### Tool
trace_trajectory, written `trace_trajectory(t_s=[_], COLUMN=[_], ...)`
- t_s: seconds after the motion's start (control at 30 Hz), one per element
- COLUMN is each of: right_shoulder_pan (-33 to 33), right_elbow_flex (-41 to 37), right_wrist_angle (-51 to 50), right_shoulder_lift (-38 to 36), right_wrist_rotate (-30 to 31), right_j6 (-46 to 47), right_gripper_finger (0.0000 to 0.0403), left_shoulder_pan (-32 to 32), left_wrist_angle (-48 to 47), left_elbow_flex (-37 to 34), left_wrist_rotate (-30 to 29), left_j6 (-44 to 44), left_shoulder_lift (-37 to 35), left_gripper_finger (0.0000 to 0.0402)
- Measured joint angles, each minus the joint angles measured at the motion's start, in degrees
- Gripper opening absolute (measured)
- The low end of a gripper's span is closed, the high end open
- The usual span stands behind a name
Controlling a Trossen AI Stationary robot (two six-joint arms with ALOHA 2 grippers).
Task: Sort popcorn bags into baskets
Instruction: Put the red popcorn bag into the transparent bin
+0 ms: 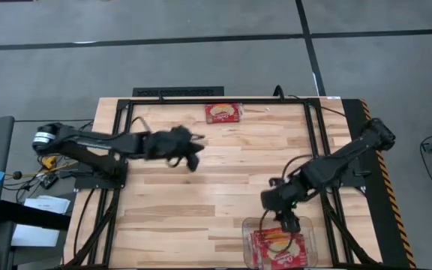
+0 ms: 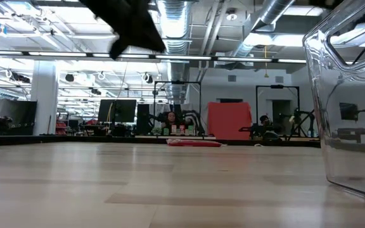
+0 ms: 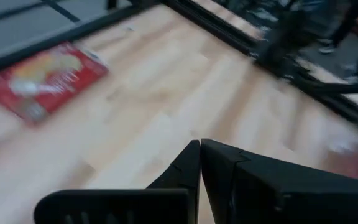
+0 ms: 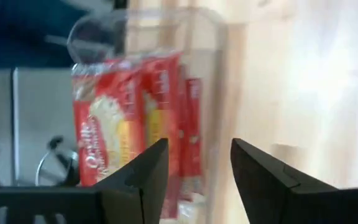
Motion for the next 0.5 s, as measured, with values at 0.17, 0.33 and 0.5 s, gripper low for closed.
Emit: trace_trajectory(t_s=[0.17,0.33,0.5], right_shoulder_pan=[-2.14,-2.98,-3.00], right_elbow_flex=[0.32,0.30,0.28], right_wrist_angle=[-2.05,-4.46,-5.64], right_shoulder_lift=[-6.70,-12.17,-14.86], right_wrist_rotate=[10.50,21.87,28.91], right_j6=[3.75,8.62,12.10], right_gripper_finger=[0.0174,0.0150,0.0127], left_shoulder_pan=[14.61,26.40,32.44], left_wrist_angle=[11.36,17.24,15.92], left_elbow_flex=[0.00,1.95,8.59], left_wrist_rotate=[9.19,18.65,26.22], left_j6=[5.43,3.29,4.82], left_shoulder_lift=[9.53,20.69,29.93], left_gripper_finger=[0.0000,0.0000,0.0000])
